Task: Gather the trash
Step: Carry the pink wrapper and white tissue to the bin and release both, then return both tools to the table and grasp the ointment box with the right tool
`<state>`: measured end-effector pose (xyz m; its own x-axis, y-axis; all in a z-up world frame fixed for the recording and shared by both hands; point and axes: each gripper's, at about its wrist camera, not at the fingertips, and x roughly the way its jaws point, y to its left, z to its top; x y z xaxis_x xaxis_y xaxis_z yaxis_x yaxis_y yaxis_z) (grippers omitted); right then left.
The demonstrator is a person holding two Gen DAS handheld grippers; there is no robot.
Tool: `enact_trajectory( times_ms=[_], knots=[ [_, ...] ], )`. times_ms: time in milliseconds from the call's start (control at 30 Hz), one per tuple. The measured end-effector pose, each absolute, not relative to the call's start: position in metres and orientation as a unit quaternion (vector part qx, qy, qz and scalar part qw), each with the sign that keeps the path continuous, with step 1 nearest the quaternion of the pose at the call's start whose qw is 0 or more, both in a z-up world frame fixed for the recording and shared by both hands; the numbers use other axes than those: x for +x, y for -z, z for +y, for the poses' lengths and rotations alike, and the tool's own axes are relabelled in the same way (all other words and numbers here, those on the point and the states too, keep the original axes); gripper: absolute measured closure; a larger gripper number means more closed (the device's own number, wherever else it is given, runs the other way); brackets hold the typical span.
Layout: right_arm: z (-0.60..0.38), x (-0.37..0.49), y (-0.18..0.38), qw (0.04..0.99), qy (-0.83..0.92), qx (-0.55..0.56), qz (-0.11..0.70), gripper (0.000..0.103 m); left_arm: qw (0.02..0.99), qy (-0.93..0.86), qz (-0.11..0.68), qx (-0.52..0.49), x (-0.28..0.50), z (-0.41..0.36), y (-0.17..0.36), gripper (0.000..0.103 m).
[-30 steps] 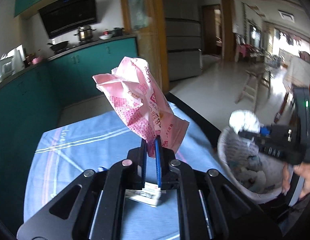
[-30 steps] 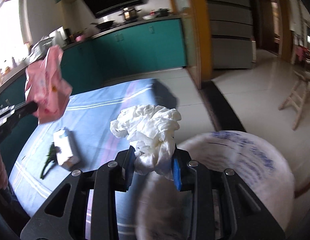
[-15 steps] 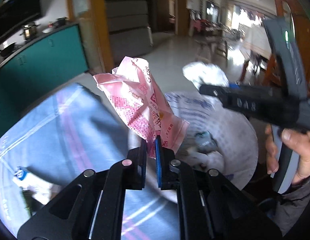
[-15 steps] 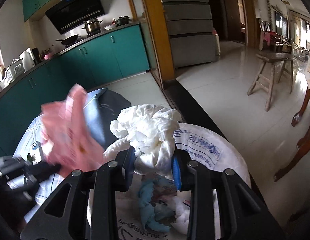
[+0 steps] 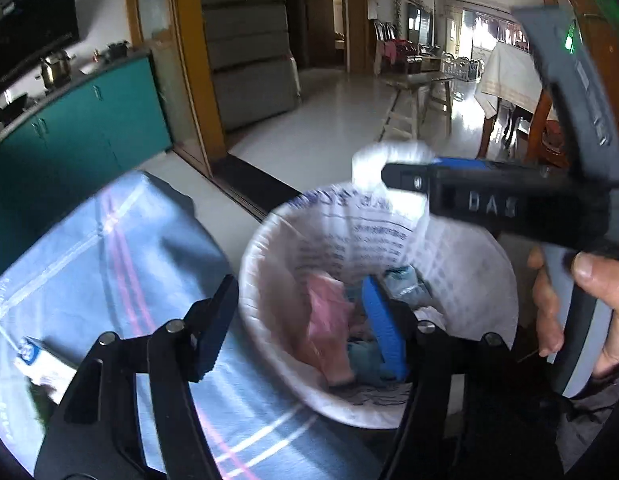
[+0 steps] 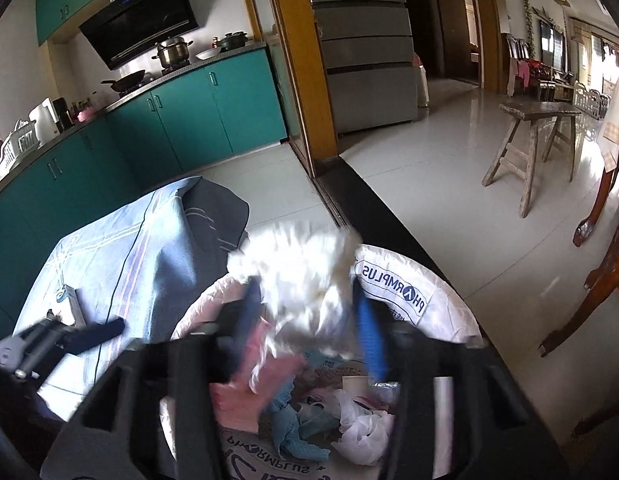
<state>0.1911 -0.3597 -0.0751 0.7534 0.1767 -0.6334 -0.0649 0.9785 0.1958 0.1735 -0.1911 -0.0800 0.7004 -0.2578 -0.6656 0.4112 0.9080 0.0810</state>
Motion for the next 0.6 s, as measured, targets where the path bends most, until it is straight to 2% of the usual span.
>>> enact_trajectory(
  times_ms=[33,67,133,233,400,600],
  knots=[
    [-0.359,0.19,0.074,0.934,-0.061,0.081,0.343,0.027,0.92,0.168,0.334,0.117,0.172,-0.185,0.075,0.037],
    [-0.357,0.19,0.073,0.935,-0.06,0.079,0.34,0.023,0.925,0.148,0.328,0.122,0.17,-0.177,0.071,0.037],
    [-0.352,0.191,0.071,0.937,-0.064,0.082,0.334,0.02,0.932,0.111,0.321,0.129,0.167,-0.158,0.064,0.036],
    [-0.337,0.194,0.07,0.934,-0.095,0.087,0.334,0.018,0.942,0.039,0.307,0.131,0.17,-0.119,0.049,0.033],
    [-0.283,0.2,0.071,0.924,-0.157,0.056,0.344,0.018,0.957,-0.082,0.257,0.102,0.174,-0.045,0.02,0.019],
    [-0.175,0.192,0.083,0.883,-0.282,-0.026,0.373,0.018,0.953,-0.135,0.27,0.025,0.166,0.03,0.005,0.012]
  ],
)
